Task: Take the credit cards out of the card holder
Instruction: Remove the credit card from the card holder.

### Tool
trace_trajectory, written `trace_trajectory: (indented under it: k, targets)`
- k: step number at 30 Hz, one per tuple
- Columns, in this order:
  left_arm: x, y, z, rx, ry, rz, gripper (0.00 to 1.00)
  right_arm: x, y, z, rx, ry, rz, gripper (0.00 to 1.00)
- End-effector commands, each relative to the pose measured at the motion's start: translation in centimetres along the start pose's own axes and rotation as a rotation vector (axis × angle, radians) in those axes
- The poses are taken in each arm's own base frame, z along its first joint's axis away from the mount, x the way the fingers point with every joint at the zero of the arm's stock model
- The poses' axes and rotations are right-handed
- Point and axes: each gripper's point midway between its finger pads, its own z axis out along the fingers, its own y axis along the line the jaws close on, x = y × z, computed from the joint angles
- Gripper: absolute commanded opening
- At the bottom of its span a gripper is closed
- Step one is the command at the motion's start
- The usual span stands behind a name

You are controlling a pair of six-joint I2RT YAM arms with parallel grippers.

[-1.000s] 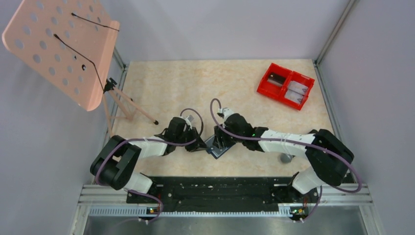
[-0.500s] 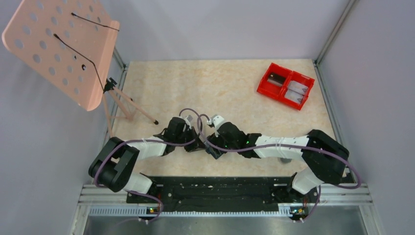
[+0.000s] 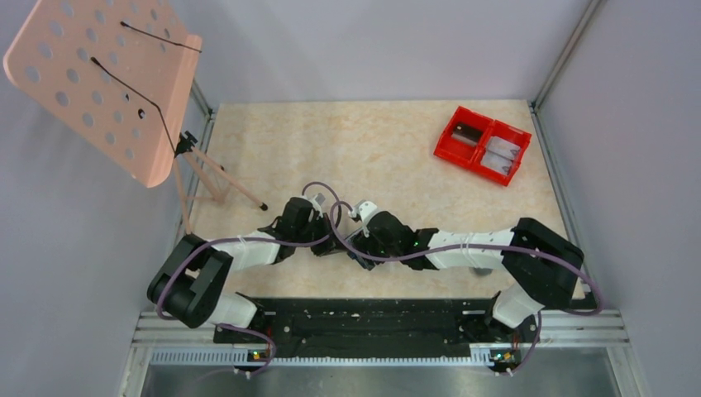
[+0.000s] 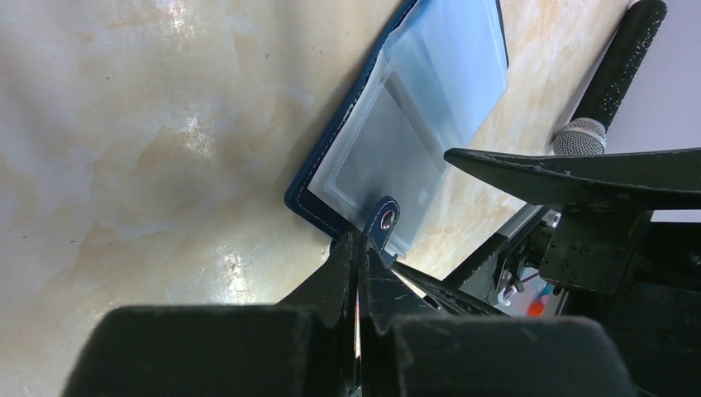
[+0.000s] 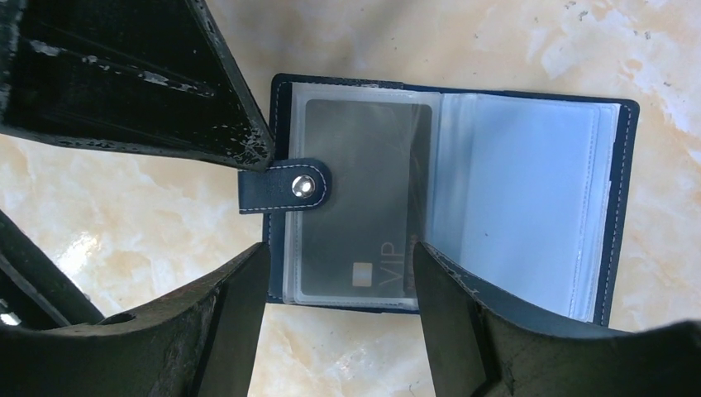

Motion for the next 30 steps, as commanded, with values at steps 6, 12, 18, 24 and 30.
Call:
trace_trajectory:
  k: [6, 12, 18, 24, 30]
  targets:
    - [-0.5, -1.1, -0.4, 0.042, -0.029, 0.033, 0.00, 0.4, -0.6, 0.8, 0.088, 0.000, -0.041, 0.62]
    - [-0.5, -1.0, -0.5, 0.041, -0.033, 0.032, 0.00, 0.0, -0.9, 0.5, 0.116, -0.018, -0.031, 0.53]
    - [-0.5, -0.6, -0.4, 0.024, -0.032, 0.034, 0.00, -1.0, -0.6, -0.4, 0.101, -0.057, 0.013, 0.47]
    - [-0.5, -0.4, -0.5, 0.012, -0.035, 0.039, 0.00, -1.3, 0.0, -0.5, 0.077, -0.064, 0.053, 0.46]
    - [-0.8, -0.4, -1.0, -0.003, -0.056, 0.056, 0.00, -1.1, -0.5, -0.1, 0.066, -0.054, 0.140, 0.40]
